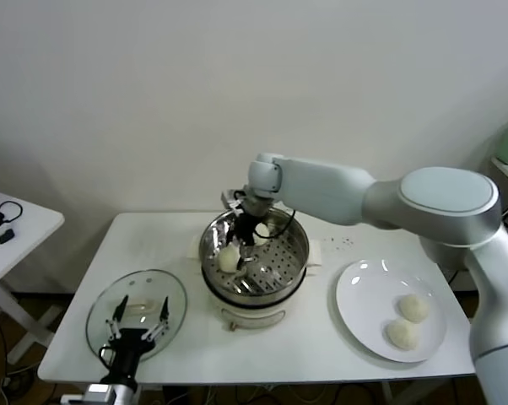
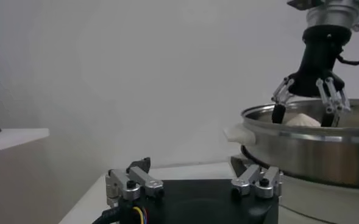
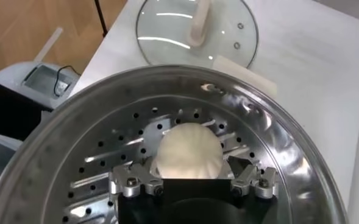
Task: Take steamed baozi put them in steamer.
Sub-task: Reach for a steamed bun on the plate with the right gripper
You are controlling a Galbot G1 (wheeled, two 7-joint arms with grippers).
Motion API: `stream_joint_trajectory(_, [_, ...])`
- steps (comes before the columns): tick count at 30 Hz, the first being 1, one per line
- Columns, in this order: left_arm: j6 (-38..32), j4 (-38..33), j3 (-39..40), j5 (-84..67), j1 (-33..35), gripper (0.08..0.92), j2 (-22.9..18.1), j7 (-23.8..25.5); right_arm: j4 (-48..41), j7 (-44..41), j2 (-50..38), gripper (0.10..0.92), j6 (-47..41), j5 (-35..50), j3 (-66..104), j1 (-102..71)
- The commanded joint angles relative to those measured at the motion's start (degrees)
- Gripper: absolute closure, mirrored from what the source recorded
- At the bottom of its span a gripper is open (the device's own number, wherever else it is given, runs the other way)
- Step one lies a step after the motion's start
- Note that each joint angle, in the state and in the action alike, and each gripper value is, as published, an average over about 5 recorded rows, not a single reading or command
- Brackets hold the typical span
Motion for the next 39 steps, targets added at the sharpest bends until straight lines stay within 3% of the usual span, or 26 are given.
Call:
stream_joint_trajectory(1, [-0.31, -0.18, -0.05, -0.35, 0.81, 0.177, 0.34, 0.46, 11.63, -2.14, -9.58, 0.202, 1.06, 1.97, -1.61, 11.32])
stream_joint_trajectory(12, [-0.42, -1.33, 0.03, -0.19, 1.19, 0.177, 0.29, 0.92, 30.59, -5.5, -36.12, 0.203, 2.96, -5.7, -5.89, 20.88])
stream_joint_trajectory(21, [0.64, -1.14, 0.61, 1.09, 0.54, 0.177, -0.56, 0.44, 33.02, -7.41, -53.71, 0.203, 9.11, -29.62, 8.05, 2.64])
stream_joint_trajectory(29, [0.62, -0.84, 0.24, 1.65, 1.01, 0.177, -0.98, 0.22, 30.22, -7.75, -60.44, 0.203, 10.41, -40.13, 31.19, -26.49])
stream_joint_trajectory(39, [0.59, -0.33, -0.17, 1.86, 1.45, 0.177, -1.66, -0.02, 27.83, -6.2, -59.77, 0.203, 9.92, -41.94, 31.69, -32.84])
